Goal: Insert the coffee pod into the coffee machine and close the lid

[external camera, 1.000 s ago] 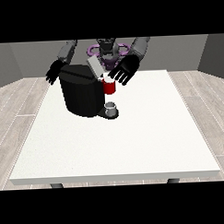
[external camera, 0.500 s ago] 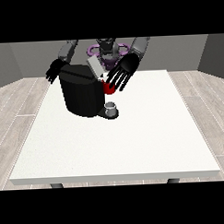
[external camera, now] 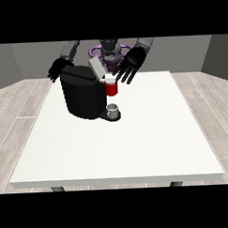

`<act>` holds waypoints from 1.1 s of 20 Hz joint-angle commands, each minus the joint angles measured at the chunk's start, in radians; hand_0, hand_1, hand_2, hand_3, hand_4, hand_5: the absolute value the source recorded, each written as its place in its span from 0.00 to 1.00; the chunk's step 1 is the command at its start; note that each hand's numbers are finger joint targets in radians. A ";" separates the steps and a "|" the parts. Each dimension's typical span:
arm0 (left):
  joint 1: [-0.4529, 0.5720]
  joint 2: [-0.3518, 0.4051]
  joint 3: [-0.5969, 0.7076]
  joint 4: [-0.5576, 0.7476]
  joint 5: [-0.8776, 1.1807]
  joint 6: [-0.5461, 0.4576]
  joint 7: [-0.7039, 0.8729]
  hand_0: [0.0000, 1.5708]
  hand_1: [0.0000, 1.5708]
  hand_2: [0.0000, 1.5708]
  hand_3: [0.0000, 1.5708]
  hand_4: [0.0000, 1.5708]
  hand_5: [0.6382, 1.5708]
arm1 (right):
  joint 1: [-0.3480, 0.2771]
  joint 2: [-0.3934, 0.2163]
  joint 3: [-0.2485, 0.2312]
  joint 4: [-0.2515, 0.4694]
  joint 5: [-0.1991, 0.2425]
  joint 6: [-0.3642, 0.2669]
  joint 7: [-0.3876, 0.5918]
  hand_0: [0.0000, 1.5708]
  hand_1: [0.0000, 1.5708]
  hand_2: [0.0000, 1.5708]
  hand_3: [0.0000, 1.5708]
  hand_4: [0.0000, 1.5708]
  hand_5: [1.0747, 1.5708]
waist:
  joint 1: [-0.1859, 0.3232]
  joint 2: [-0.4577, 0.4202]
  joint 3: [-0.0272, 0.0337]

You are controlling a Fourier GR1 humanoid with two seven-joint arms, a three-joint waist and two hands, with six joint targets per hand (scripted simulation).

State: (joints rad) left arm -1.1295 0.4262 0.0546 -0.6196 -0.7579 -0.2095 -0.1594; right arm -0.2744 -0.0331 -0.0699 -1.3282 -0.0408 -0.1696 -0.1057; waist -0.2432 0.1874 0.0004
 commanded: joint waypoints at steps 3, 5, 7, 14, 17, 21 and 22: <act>0.049 -0.055 0.028 -0.018 0.034 -0.002 0.021 0.00 0.00 0.00 0.00 0.00 1.00 | 0.052 0.010 -0.006 0.003 -0.016 0.006 -0.025 0.00 0.00 0.00 0.00 0.28 1.00 | 0.023 -0.069 -0.0002; 0.083 -0.096 0.033 -0.041 0.058 -0.008 0.028 0.00 0.00 0.00 0.00 0.00 1.00 | 0.060 0.001 -0.031 0.032 -0.014 -0.019 -0.001 0.00 0.00 0.00 0.00 0.27 1.00 | 0.074 -0.125 -0.0002; 0.116 -0.109 0.112 -0.026 0.145 -0.020 0.018 0.00 0.00 0.00 0.00 0.00 1.00 | 0.088 -0.005 -0.039 0.020 -0.032 -0.003 0.008 0.00 0.00 0.00 0.00 0.25 1.00 | 0.100 -0.172 -0.0008; 0.296 -0.230 0.277 -0.031 0.371 -0.038 -0.092 0.00 0.00 0.00 0.00 0.00 1.00 | 0.192 -0.071 -0.029 -0.001 -0.008 0.058 -0.027 0.00 0.00 0.00 0.00 0.23 1.00 | 0.191 -0.311 -0.0016; 0.411 -0.295 0.254 -0.035 0.371 -0.027 -0.097 0.00 0.00 0.00 0.00 0.00 1.00 | 0.194 -0.078 -0.020 -0.044 -0.027 0.076 0.037 0.00 0.00 0.00 0.00 0.22 1.00 | 0.229 -0.411 -0.0010; 0.452 -0.310 0.314 -0.040 0.450 -0.043 -0.093 0.00 0.00 0.00 0.00 0.09 1.00 | 0.147 -0.103 0.013 -0.105 -0.029 0.119 0.102 0.00 0.00 0.00 0.00 0.08 1.00 | 0.254 -0.440 -0.0010; 0.478 -0.325 0.307 -0.039 0.458 -0.069 -0.080 0.00 0.00 0.00 0.00 0.14 1.00 | 0.148 -0.121 0.012 -0.119 -0.032 0.133 0.124 0.00 0.00 0.00 0.00 0.00 1.00 | 0.266 -0.477 -0.0009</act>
State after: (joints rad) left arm -0.7197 0.1397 0.3375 -0.6561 -0.3563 -0.2382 -0.2548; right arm -0.1197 -0.1198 -0.0669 -1.4106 -0.0688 -0.0706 -0.0323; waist -0.0202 -0.2132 -0.0008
